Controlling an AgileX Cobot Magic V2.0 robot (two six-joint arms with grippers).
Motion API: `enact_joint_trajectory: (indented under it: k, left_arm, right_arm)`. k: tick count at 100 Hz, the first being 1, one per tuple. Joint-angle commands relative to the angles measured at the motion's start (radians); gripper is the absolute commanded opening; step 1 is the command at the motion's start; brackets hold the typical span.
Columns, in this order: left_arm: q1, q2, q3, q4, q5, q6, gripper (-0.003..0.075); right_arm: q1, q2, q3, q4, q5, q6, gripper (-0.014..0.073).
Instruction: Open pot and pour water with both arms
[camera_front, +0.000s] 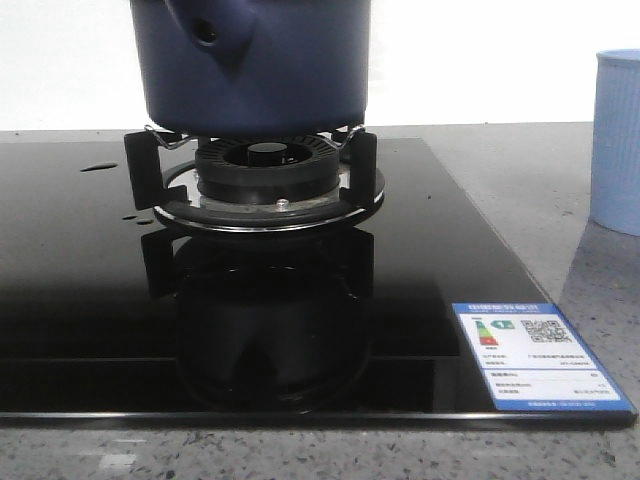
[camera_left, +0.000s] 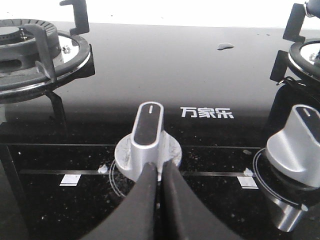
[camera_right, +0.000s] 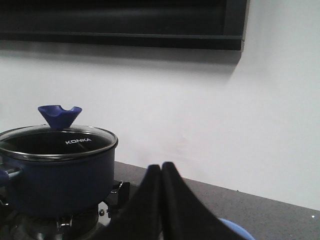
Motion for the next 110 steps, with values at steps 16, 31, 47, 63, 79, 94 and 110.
enact_joint_trajectory:
  k: [16, 31, 47, 63, 79, 94, 110]
  left_arm:
    - [0.000, 0.008, 0.034, -0.018, -0.051, -0.010, -0.0019]
    - [0.000, 0.008, 0.034, -0.018, -0.051, -0.010, -0.0019]
    - [0.000, 0.008, 0.034, -0.018, -0.051, -0.010, -0.0019]
    - [0.000, 0.008, 0.034, -0.018, -0.051, -0.010, -0.0019]
    - [0.000, 0.008, 0.034, -0.018, -0.051, -0.010, -0.0019]
    - [0.000, 0.008, 0.034, -0.018, -0.051, -0.010, -0.0019]
    - [0.000, 0.008, 0.034, -0.018, -0.051, -0.010, -0.0019]
  right_arm:
    - [0.001, 0.007, -0.026, 0.007, -0.030, -0.001, -0.0067]
    - [0.001, 0.007, -0.025, 0.001, 0.056, -0.005, -0.0067]
    - [0.001, -0.004, -0.021, -0.018, 0.152, -0.097, -0.0067]
    - [-0.018, -0.004, -0.015, -0.497, 0.173, 0.381, -0.0067]
    - [-0.020, -0.002, 0.032, -0.771, 0.166, 0.749, -0.0067]
    - [-0.033, -0.004, 0.080, -0.771, 0.175, 0.753, -0.0067]
    - [-0.039, -0.004, 0.129, -0.763, 0.216, 0.750, -0.0067]
